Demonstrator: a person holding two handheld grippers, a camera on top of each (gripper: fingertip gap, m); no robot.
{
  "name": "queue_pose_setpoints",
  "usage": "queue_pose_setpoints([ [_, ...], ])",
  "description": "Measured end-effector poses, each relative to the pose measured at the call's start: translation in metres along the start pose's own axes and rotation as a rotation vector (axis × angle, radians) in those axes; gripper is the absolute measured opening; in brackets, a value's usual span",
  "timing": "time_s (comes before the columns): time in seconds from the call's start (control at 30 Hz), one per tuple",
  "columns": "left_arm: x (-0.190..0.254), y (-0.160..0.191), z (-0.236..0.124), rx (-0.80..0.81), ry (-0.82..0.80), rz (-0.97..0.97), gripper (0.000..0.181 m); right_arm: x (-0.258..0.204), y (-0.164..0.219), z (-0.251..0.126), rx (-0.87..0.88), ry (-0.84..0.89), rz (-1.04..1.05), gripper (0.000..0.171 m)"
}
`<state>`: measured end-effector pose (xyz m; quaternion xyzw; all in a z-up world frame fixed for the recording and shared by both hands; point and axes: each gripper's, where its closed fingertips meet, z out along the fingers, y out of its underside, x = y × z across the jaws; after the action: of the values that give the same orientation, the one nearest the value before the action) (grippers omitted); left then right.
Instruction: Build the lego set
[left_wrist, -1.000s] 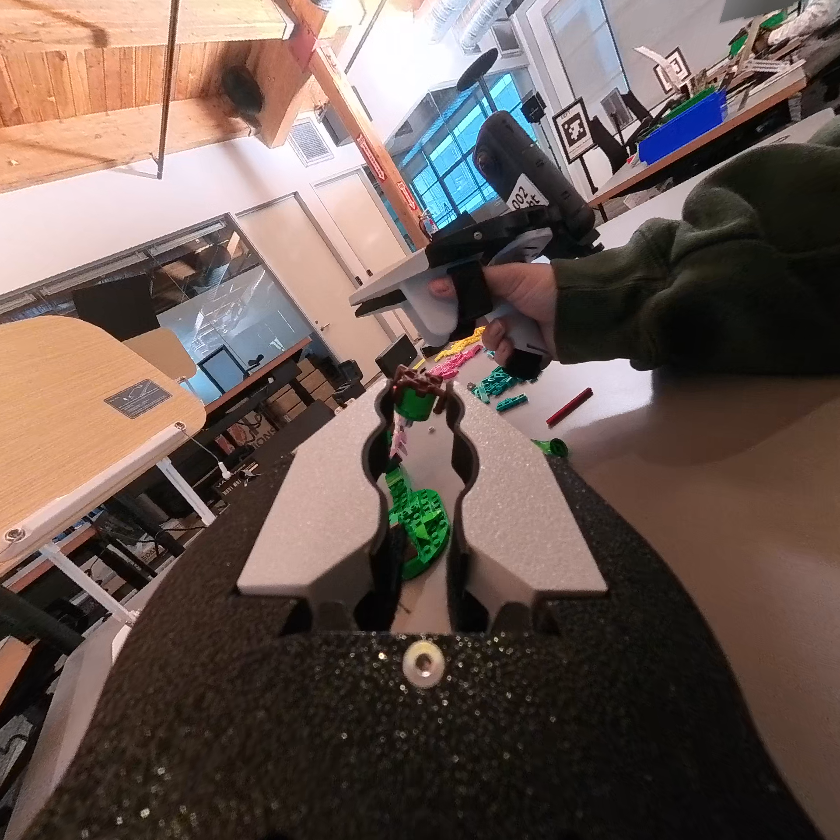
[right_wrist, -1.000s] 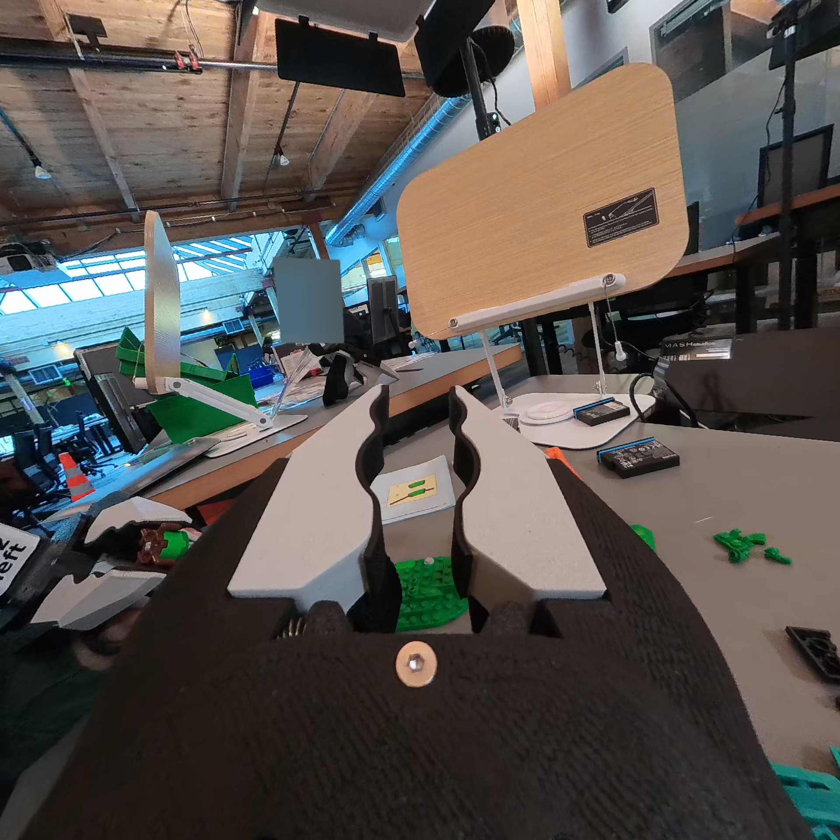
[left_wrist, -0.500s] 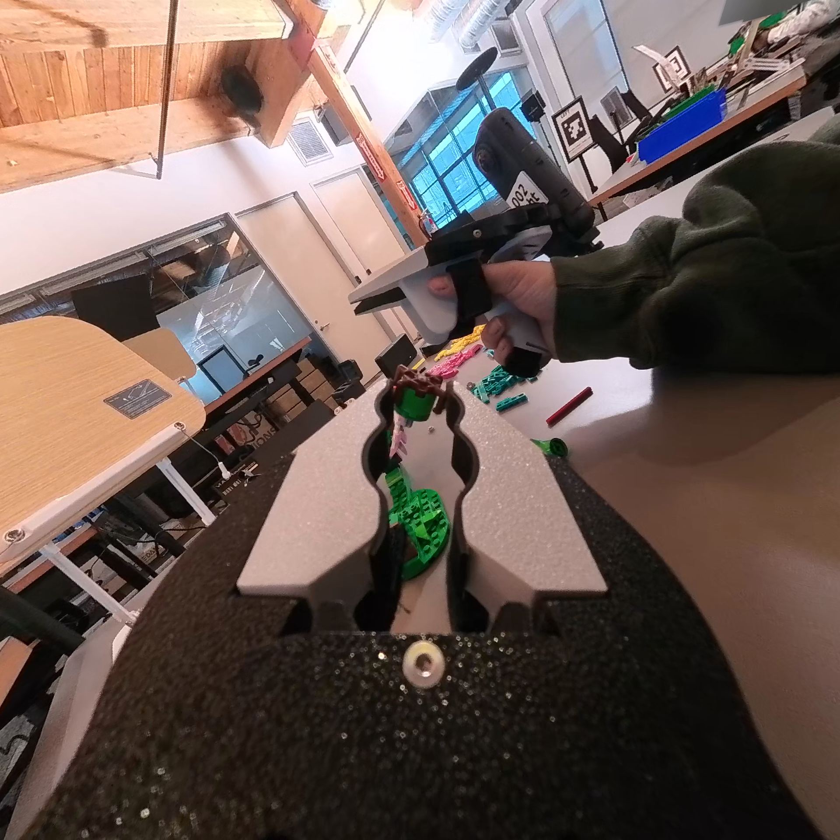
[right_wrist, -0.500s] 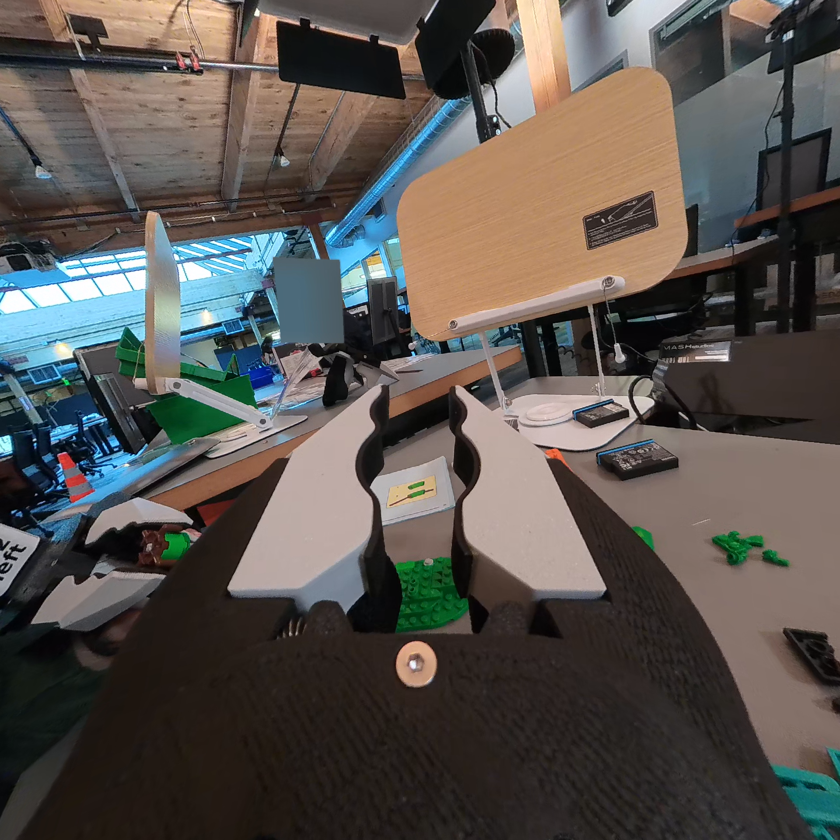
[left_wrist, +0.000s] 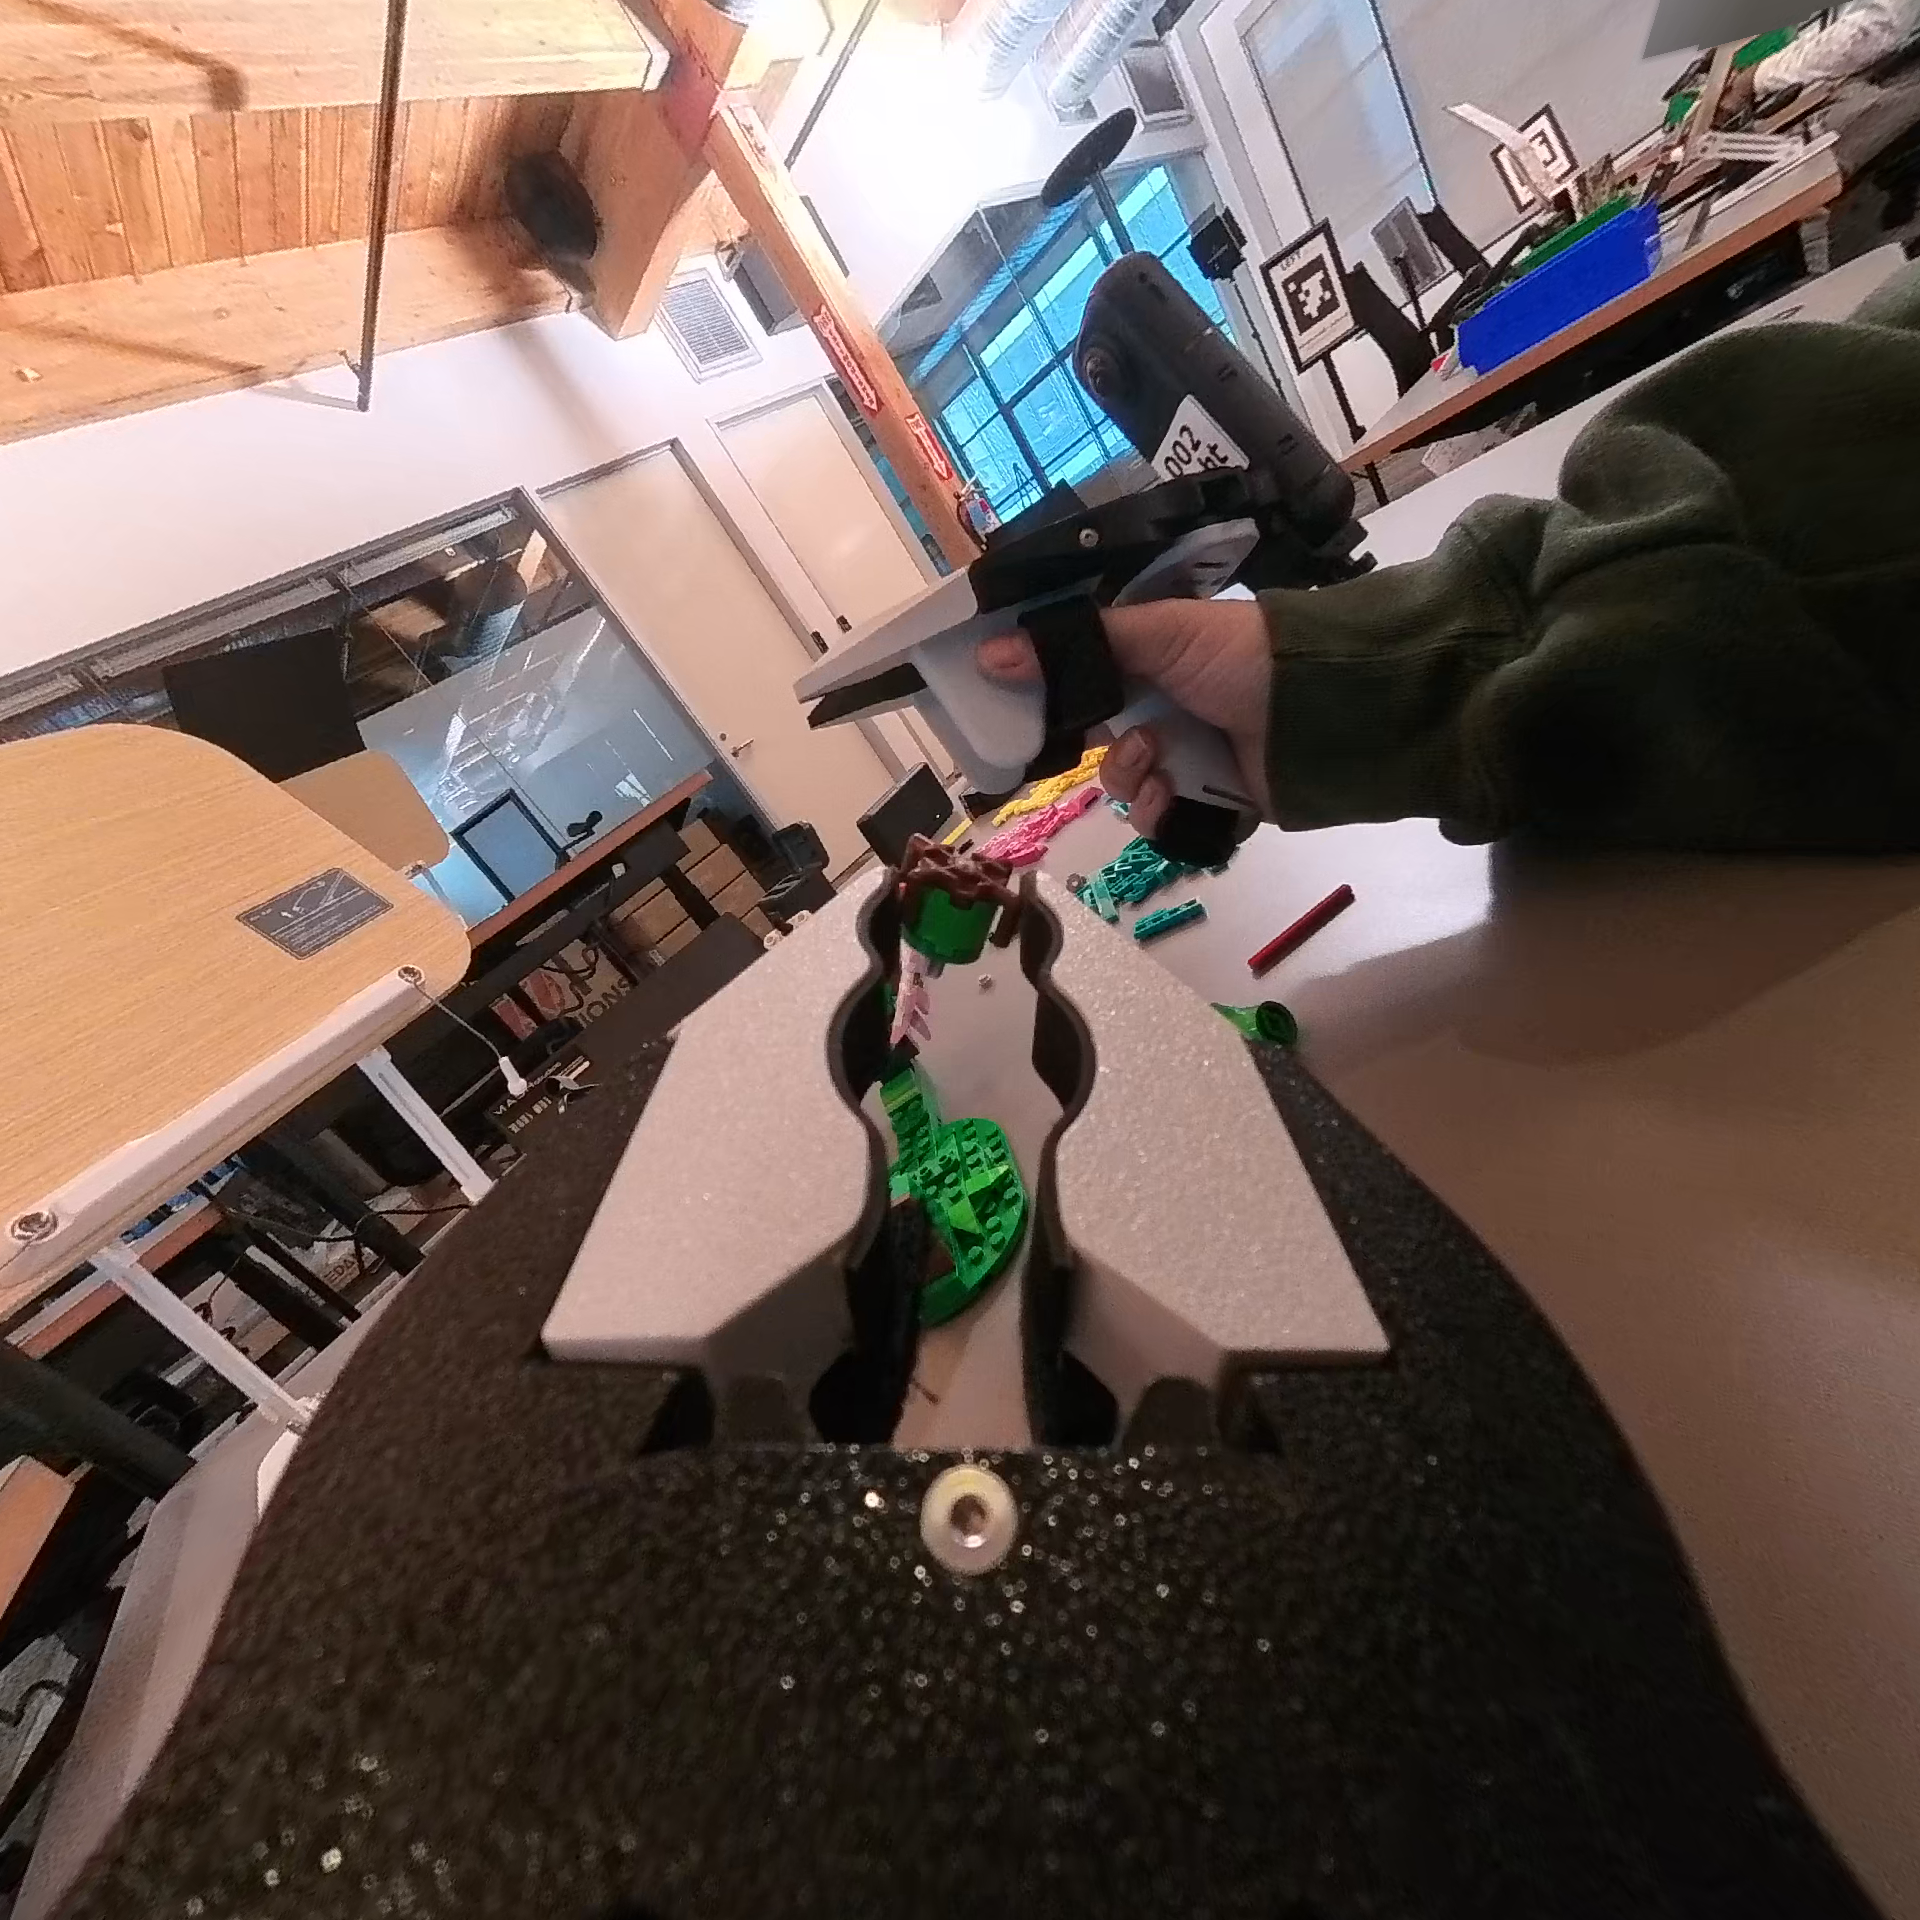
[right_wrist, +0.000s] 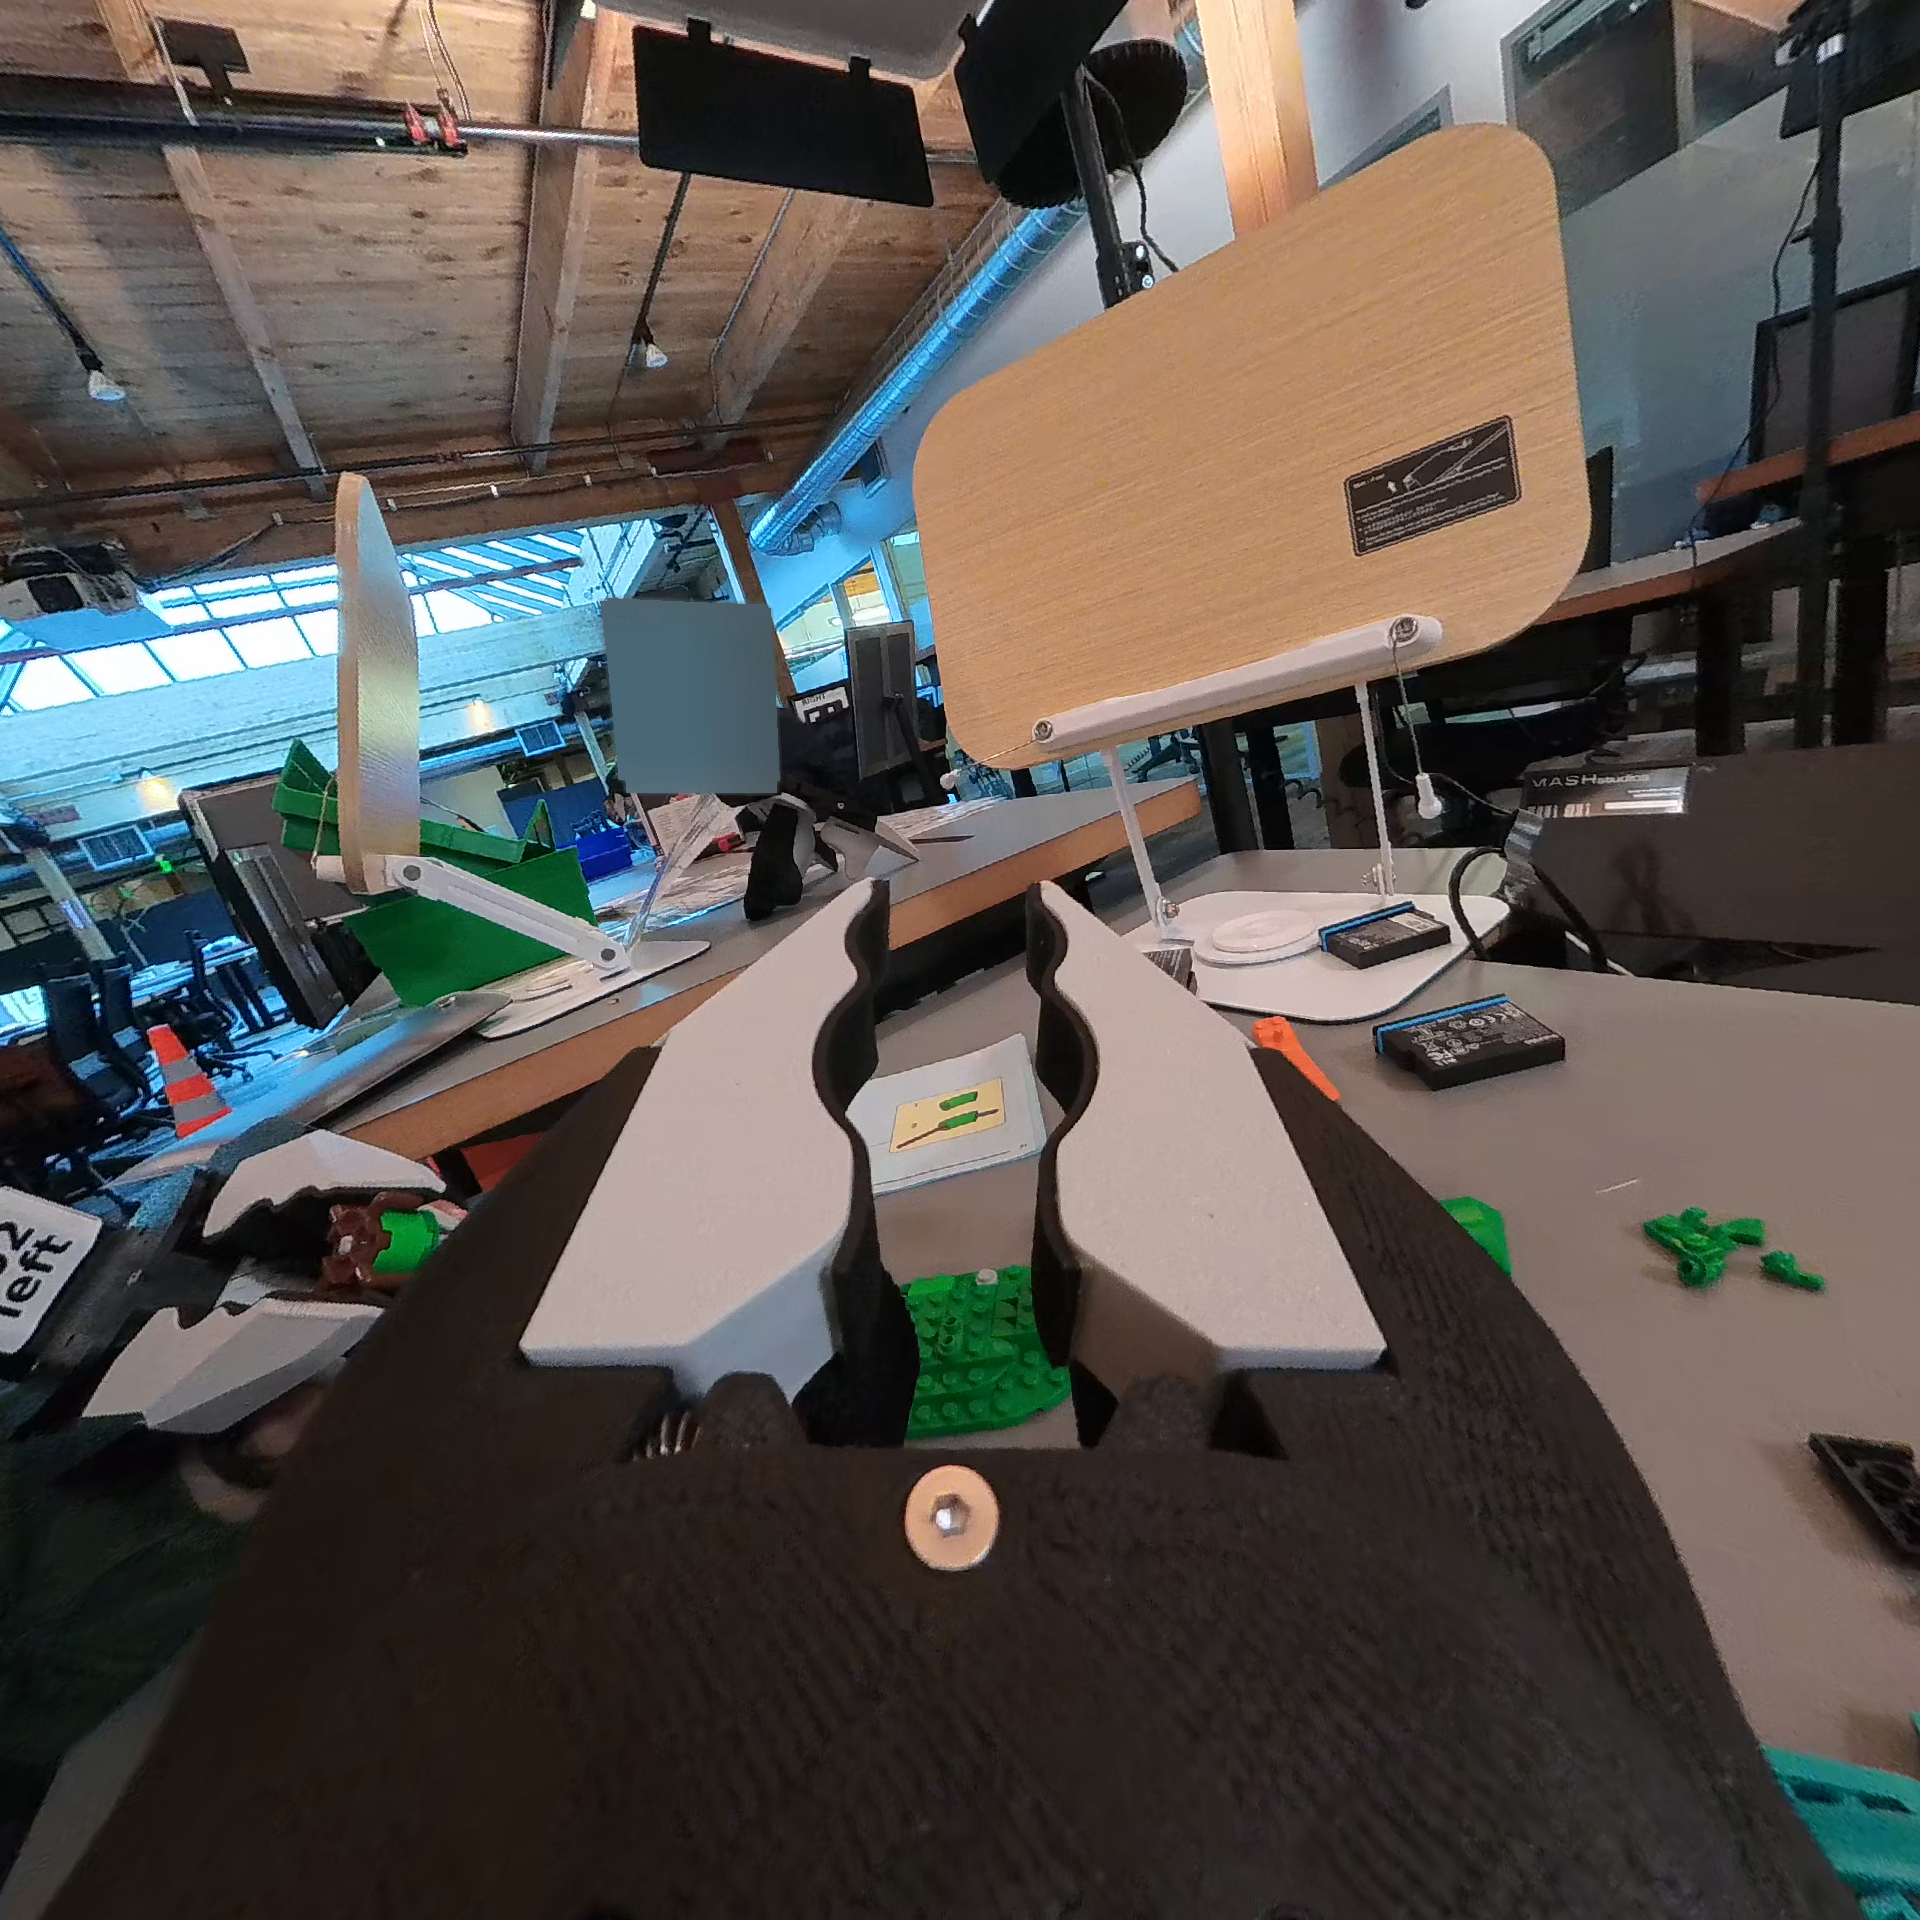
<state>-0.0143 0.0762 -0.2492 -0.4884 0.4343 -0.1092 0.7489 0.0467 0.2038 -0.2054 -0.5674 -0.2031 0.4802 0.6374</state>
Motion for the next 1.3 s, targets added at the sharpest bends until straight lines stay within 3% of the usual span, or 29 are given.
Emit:
queue_pose_setpoints([
  [0.3,-0.001,0.000,0.000,0.001,-0.003,0.003,0.020,-0.004,0.001,0.001,-0.007,-0.025,0.007,0.026],
  [0.9,-0.003,0.001,-0.001,0.004,-0.008,0.001,0.020,-0.040,0.012,0.008,-0.080,-0.256,0.058,0.035],
  [1.0,-0.003,0.001,-0.001,0.004,-0.011,0.001,0.020,-0.061,0.024,0.009,-0.163,-0.398,0.125,0.038],
  [1.13,-0.006,0.001,-0.002,0.003,-0.026,0.004,0.020,-0.102,0.058,-0.001,-0.418,-0.655,0.291,0.044],
  [1.3,-0.006,0.001,-0.002,0.006,-0.030,0.014,0.020,-0.132,0.087,-0.011,-0.585,-0.786,0.331,0.044],
])
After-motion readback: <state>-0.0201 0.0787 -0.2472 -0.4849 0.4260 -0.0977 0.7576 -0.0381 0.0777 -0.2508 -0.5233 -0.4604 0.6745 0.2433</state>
